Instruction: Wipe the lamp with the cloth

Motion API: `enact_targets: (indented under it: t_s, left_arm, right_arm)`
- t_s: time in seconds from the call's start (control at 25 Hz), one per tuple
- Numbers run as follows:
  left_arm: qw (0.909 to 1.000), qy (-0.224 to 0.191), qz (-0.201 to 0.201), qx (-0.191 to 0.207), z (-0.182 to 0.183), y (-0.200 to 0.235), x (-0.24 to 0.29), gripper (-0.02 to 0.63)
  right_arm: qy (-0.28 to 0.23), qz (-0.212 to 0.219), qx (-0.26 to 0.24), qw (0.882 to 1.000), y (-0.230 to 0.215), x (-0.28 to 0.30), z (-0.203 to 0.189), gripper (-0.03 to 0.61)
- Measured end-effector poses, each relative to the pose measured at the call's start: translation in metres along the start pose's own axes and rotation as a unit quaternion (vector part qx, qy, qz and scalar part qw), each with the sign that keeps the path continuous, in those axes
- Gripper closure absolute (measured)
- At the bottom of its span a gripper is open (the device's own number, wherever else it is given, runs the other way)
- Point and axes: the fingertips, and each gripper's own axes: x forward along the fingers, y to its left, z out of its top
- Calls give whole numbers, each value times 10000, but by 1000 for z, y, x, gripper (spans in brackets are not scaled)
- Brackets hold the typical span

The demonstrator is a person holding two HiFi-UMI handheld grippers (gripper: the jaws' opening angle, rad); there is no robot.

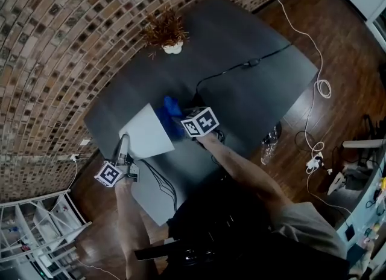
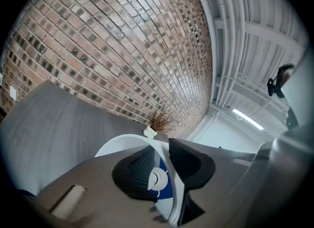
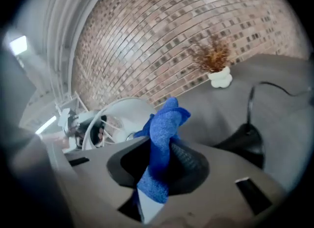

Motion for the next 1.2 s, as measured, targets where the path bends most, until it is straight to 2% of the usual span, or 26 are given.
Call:
enact_targets:
  t_s: [0.12, 0.16, 0.2, 0.28, 0.36, 0.4, 0.48, 0.52, 0.8, 0.88, 1.0, 1.08, 1.2]
  left_arm:
    - [10000, 6, -9, 5, 2, 1, 1, 517]
    - [10000, 15, -6, 11, 1, 2, 0, 517]
    - [10000, 18, -7, 16, 2, 3, 0, 517]
    - [10000, 4, 23, -3, 2, 5, -2, 517]
    - [9999, -2, 101, -34, 1, 8, -5, 517]
    - [9999, 1, 128, -43, -1, 9, -5, 517]
    - [9999, 11, 154, -52, -2, 8, -6, 517]
    - [9999, 16, 132, -59, -3, 7, -5, 517]
    - [10000, 11, 41, -32, 2, 3, 1, 517]
    - [9999, 6, 140, -42, 1, 7, -3, 517]
    - [9998, -64, 152, -84, 1, 9, -7, 517]
    - [9999, -58, 123, -99, -1, 6, -5, 517]
    - [10000, 16, 63, -31, -2, 3, -3, 517]
  right_arm:
    - [-306, -672, 91, 9972, -41, -40, 7, 492]
    - [-476, -731, 62, 9962, -44, -51, 14, 493]
    - [-622, -584, 24, 9963, -36, -56, 23, 494]
    - [-605, 109, -48, 9981, 1, -43, 29, 492]
    - [-256, 777, -150, 9965, 44, -10, 18, 492]
    - [-76, 886, -305, 9956, 58, 7, 10, 492]
    - [23, 661, -603, 9960, 61, 29, 2, 492]
    - [-23, 489, -582, 9971, 52, 31, 0, 492]
    - [-316, -619, 78, 9976, -26, -32, -2, 492]
    - [-396, -415, -28, 9983, -16, -34, 8, 492]
    - [-139, -67, -411, 9990, 10, -6, 10, 492]
    - [12, -198, -298, 9994, -1, 2, 3, 492]
    - [-27, -590, 76, 9982, -46, -21, -7, 492]
